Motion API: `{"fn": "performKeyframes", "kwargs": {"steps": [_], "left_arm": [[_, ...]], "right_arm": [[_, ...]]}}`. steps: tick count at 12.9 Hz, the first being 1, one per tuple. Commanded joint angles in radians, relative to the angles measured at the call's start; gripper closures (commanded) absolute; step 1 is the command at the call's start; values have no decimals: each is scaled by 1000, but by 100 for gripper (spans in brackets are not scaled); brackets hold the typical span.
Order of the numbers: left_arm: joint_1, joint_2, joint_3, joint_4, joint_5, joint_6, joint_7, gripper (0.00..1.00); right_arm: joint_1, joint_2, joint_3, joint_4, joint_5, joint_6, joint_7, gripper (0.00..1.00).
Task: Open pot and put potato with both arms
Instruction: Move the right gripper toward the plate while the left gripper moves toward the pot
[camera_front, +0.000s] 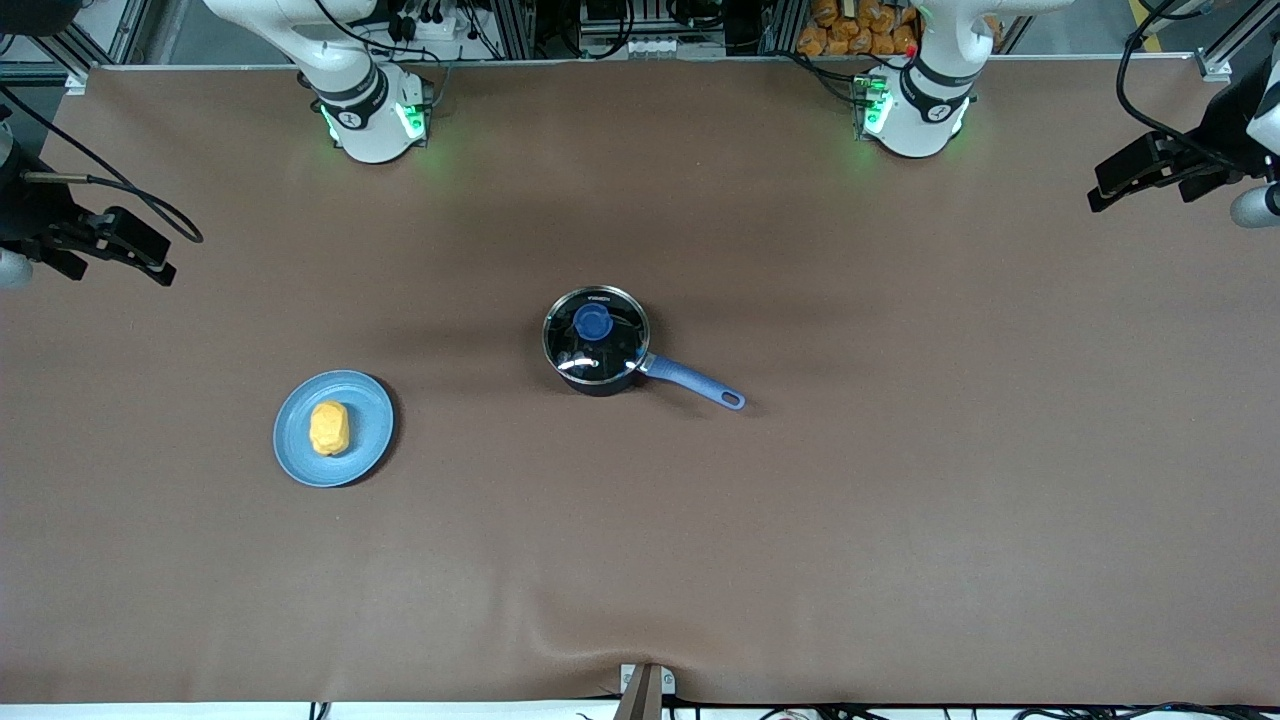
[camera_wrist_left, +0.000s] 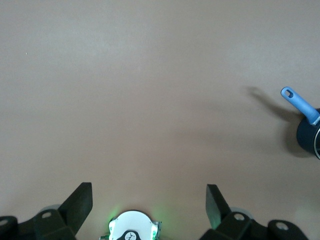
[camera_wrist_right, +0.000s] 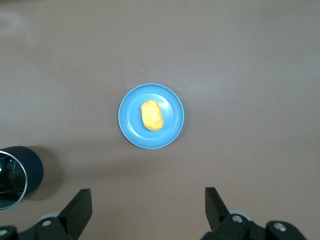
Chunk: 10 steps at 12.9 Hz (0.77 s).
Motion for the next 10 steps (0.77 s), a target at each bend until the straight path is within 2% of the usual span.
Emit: {"fn": "performKeyframes", "kwargs": {"steps": [1, 6, 10], "left_arm": [[7, 16, 6, 31, -2, 39, 12, 0], [7, 22, 10, 38, 7, 39, 10, 0], [-15, 47, -1, 61, 33, 39, 17, 0]], "right_arm": [[-1, -13, 2, -10, -9, 4, 7, 0], [1, -10, 2, -10, -9, 7, 7, 0], [10, 75, 4, -39, -7, 79, 5, 0]]}}
